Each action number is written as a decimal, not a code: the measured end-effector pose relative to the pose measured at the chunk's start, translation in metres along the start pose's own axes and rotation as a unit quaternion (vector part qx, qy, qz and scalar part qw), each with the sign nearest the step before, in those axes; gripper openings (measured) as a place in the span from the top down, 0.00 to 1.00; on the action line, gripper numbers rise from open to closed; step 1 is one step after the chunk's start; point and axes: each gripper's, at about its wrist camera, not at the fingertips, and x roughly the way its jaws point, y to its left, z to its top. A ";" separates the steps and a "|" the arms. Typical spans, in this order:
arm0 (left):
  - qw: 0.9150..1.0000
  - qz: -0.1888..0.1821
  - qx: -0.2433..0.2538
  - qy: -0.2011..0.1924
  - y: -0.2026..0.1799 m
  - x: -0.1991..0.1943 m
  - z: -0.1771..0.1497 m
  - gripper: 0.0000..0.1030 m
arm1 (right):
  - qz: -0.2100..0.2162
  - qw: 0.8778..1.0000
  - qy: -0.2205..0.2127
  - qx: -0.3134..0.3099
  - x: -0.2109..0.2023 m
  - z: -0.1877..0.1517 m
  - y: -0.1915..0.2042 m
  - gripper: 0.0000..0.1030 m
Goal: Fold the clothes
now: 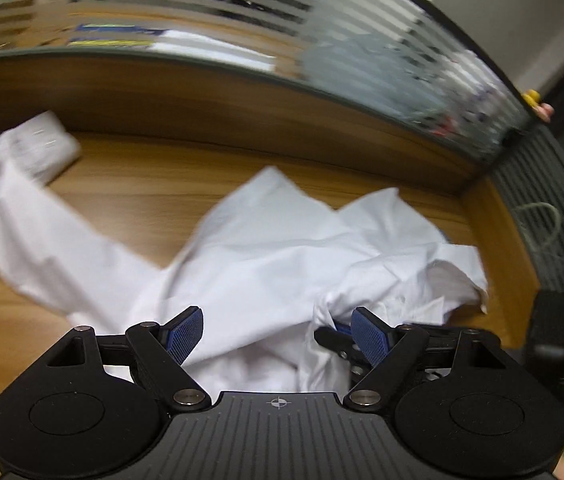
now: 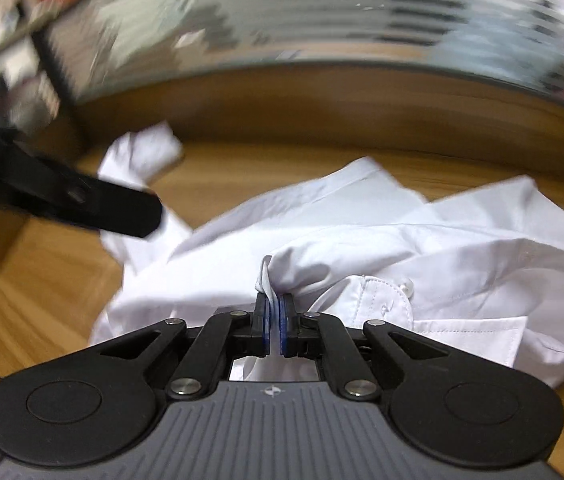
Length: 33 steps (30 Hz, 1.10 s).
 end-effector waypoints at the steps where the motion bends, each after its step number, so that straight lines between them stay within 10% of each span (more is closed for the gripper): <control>1: 1.000 0.005 -0.007 0.000 0.006 -0.002 -0.003 0.19 | -0.004 1.000 0.007 -0.020 0.010 0.001 0.009 0.92; 7: 0.999 0.015 -0.035 0.000 0.028 -0.005 -0.012 0.19 | 0.012 0.997 0.019 -0.072 0.009 0.000 0.035 0.68; 22: 0.998 -0.053 0.001 0.029 -0.007 0.019 -0.021 0.15 | -0.046 0.998 -0.018 0.040 -0.116 -0.043 -0.020 0.23; 33: 0.995 -0.081 0.000 0.059 -0.029 0.030 -0.025 0.12 | -0.043 0.993 0.023 0.106 -0.075 -0.082 -0.066 0.22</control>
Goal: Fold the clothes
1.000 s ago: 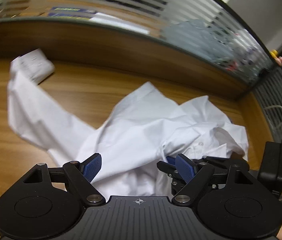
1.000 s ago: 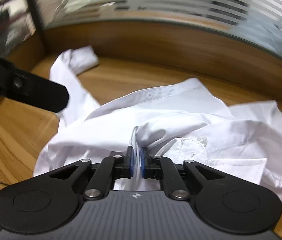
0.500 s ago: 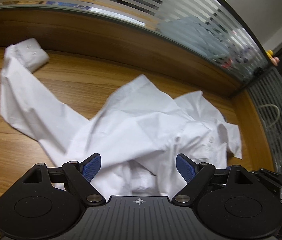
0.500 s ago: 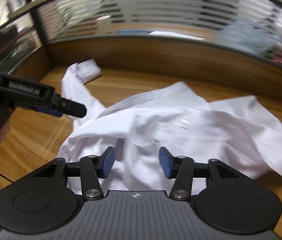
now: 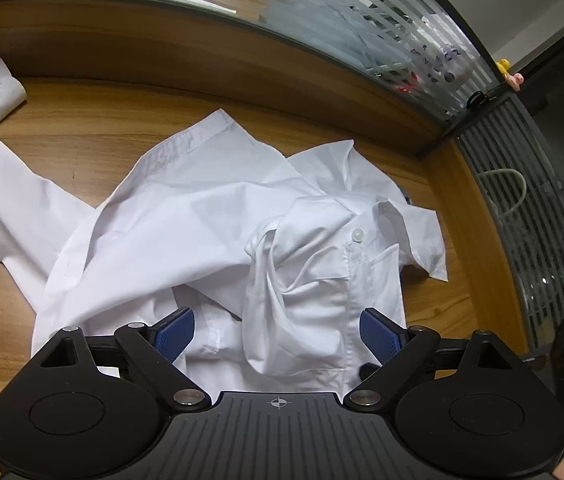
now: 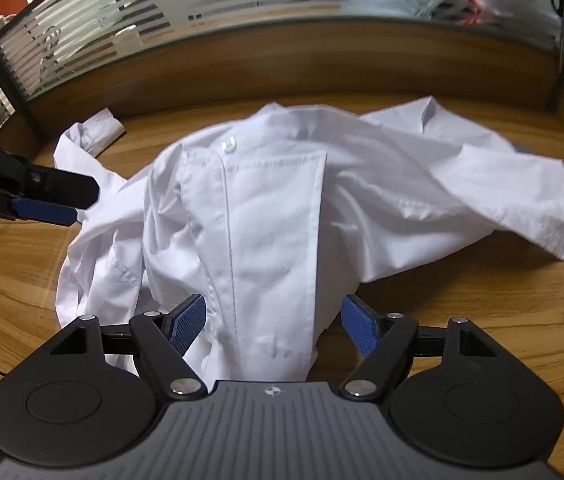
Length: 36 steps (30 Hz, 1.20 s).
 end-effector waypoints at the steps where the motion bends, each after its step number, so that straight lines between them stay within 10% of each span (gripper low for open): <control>1: 1.000 -0.001 -0.003 0.000 0.000 0.000 0.000 0.11 | 0.004 1.000 0.001 0.000 0.002 0.000 0.000 0.23; 12: 1.000 -0.025 -0.007 0.002 -0.012 -0.003 -0.004 0.06 | 0.073 0.996 -0.017 -0.047 -0.013 -0.002 0.041 0.87; 22: 1.000 0.003 -0.025 0.014 0.003 0.001 -0.019 0.07 | 0.127 0.971 0.013 -0.202 0.001 -0.004 0.109 0.88; 25: 1.000 0.016 -0.024 -0.004 0.012 -0.001 -0.024 0.50 | 0.149 0.960 0.023 -0.237 0.003 -0.004 0.119 0.88; 26: 1.000 0.023 -0.020 -0.009 0.013 -0.002 -0.025 0.78 | 0.151 0.957 0.026 -0.247 0.003 -0.005 0.122 0.88; 27: 0.999 0.040 -0.016 -0.016 0.015 -0.003 -0.025 0.83 | 0.153 0.955 0.030 -0.252 0.004 -0.005 0.122 0.87; 32: 0.993 0.107 -0.020 -0.050 0.031 -0.006 -0.021 0.81 | 0.159 0.958 0.026 -0.238 -0.003 0.000 0.108 0.78; 36: 0.991 0.121 -0.013 -0.048 0.041 -0.009 -0.015 0.48 | 0.131 0.971 0.017 -0.200 -0.010 0.007 0.081 0.73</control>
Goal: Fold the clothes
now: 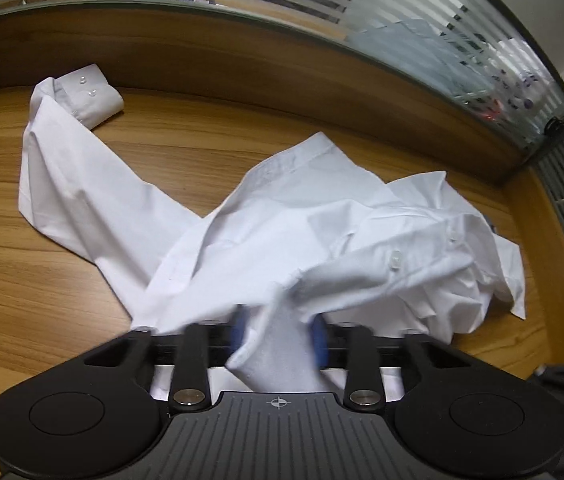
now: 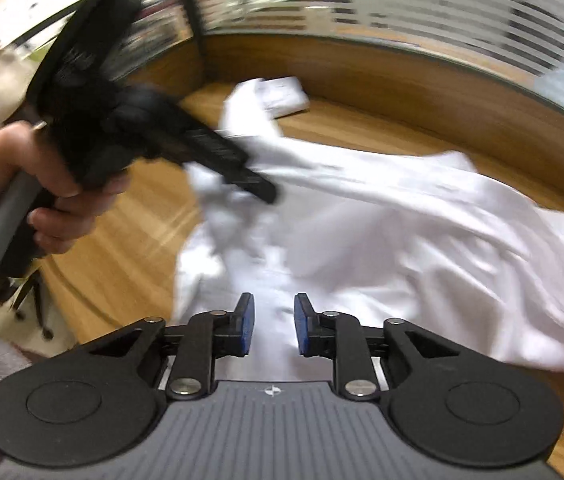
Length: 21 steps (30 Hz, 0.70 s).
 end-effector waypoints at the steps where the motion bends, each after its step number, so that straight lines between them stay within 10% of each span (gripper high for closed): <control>1: 1.000 0.002 0.011 -0.002 0.000 -0.003 0.001 0.42 | -0.014 1.000 -0.001 0.010 -0.003 -0.001 -0.007 0.70; 9: 0.987 0.007 0.158 -0.031 -0.029 -0.020 0.014 0.18 | -0.120 0.989 -0.012 0.087 0.007 -0.014 -0.068 0.54; 21: 0.961 -0.031 0.273 0.017 -0.089 0.043 0.020 0.20 | -0.159 0.987 0.002 0.034 0.064 0.006 -0.070 0.30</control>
